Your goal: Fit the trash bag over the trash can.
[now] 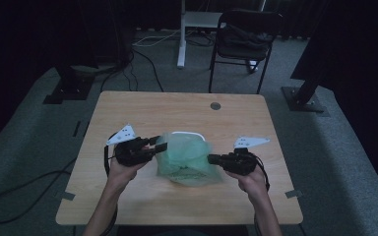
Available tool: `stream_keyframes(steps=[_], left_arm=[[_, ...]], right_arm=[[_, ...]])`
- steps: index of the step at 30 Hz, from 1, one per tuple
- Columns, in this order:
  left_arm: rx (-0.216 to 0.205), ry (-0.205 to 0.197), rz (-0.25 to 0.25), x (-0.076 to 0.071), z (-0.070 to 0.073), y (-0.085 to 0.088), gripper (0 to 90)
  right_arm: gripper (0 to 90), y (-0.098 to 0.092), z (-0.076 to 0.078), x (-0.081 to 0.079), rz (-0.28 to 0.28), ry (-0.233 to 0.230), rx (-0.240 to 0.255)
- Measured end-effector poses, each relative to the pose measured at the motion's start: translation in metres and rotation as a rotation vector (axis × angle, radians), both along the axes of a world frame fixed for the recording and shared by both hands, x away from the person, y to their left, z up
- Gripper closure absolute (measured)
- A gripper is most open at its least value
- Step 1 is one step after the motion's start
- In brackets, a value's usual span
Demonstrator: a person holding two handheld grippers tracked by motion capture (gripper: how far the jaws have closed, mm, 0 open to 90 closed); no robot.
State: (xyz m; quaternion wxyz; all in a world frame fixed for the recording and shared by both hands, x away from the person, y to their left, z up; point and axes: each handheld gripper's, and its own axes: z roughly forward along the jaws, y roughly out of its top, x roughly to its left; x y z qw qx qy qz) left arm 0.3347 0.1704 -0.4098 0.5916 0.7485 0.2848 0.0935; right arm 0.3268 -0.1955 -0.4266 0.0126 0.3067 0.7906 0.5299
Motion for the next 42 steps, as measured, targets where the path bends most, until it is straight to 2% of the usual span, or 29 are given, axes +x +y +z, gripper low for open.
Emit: stream_keyframes(steps=[2,4,6,13,20,24,31,34,38,42], left_arm=[[0.023,-0.007,0.024,0.002,-0.001,0.001,84.3],[0.032,-0.007,0.045,0.003,-0.002,0.004,89.8],[0.043,-0.004,0.086,0.007,-0.005,0.009,90.0],[0.028,0.035,0.209,0.018,-0.015,0.026,90.0],[0.002,0.082,0.29,0.03,-0.028,0.037,90.0],[-0.021,0.104,0.317,0.035,-0.032,0.042,90.0],[-0.039,0.128,0.364,0.044,-0.037,0.049,90.0],[-0.03,0.154,0.367,0.048,-0.043,0.048,90.0],[0.007,0.186,0.372,0.052,-0.056,0.043,90.0],[0.023,0.212,0.364,0.053,-0.067,0.04,90.0]], right_arm=[[88.6,-0.002,0.001,0.001,-0.018,-0.002,-0.006],[90.0,-0.004,0.001,0.003,-0.045,-0.004,-0.005],[90.0,-0.008,0.0,0.005,-0.068,-0.001,-0.004],[90.0,-0.019,-0.006,0.012,-0.184,0.017,-0.017],[90.0,-0.026,-0.011,0.024,-0.257,0.038,-0.018],[90.0,-0.029,-0.012,0.03,-0.288,0.045,-0.023],[90.0,-0.037,-0.01,0.038,-0.34,0.043,-0.014],[90.0,-0.04,-0.011,0.042,-0.351,0.049,-0.014],[90.0,-0.038,-0.02,0.048,-0.37,0.064,-0.062],[90.0,-0.038,-0.032,0.05,-0.376,0.091,-0.078]])
